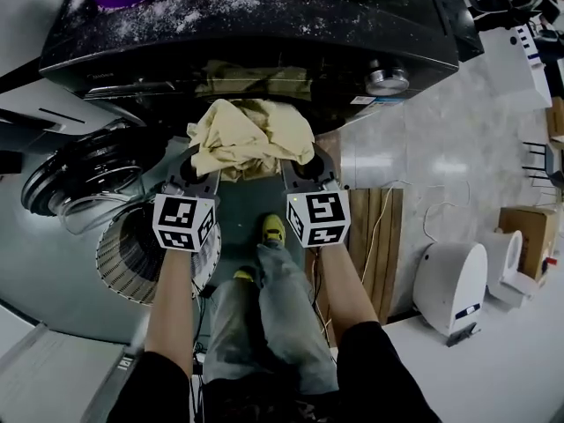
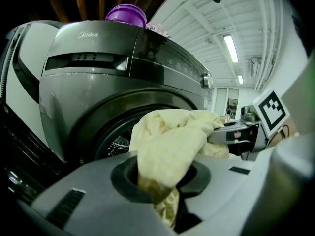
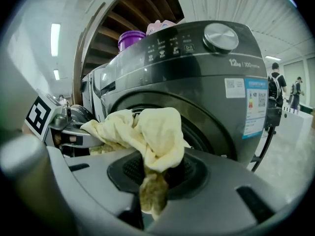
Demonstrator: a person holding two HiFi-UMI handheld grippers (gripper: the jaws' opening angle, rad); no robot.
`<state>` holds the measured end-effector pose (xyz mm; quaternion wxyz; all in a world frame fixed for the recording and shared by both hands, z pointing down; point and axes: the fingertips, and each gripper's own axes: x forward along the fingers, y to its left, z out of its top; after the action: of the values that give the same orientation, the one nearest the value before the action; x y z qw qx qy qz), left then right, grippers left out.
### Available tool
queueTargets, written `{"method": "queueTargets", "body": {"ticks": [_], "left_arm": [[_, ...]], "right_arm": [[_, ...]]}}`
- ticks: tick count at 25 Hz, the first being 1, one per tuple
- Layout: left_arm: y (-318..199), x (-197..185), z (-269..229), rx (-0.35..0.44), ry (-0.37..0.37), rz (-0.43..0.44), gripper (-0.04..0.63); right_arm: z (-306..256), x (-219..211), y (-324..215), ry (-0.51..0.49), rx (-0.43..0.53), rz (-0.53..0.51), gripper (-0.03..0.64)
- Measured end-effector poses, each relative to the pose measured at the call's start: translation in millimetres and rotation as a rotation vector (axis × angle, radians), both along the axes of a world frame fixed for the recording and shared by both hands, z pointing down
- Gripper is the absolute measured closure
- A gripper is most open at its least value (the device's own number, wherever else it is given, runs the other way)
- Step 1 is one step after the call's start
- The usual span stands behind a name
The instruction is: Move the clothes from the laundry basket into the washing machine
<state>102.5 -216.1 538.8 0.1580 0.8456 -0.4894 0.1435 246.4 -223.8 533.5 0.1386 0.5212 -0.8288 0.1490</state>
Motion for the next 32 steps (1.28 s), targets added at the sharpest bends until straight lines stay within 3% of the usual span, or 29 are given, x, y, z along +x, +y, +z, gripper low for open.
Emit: {"method": "queueTargets", "body": {"ticks": [7,19,32], "left_arm": [[-38,-2,40,0.058,0.059,-0.084,0.517],[-97,-8,92,0.178,0.103,-0.151,0.517],[-154,-14,133,0.19,0.144,-0.207,0.515]], "right_arm": [[39,1,-36,-0.023,0.061,0.021,0.531],[88,-3,-95,-0.066,0.173,0.058,0.531],[129,-9,-157,-0.054,0.2,0.117,0.526]]}}
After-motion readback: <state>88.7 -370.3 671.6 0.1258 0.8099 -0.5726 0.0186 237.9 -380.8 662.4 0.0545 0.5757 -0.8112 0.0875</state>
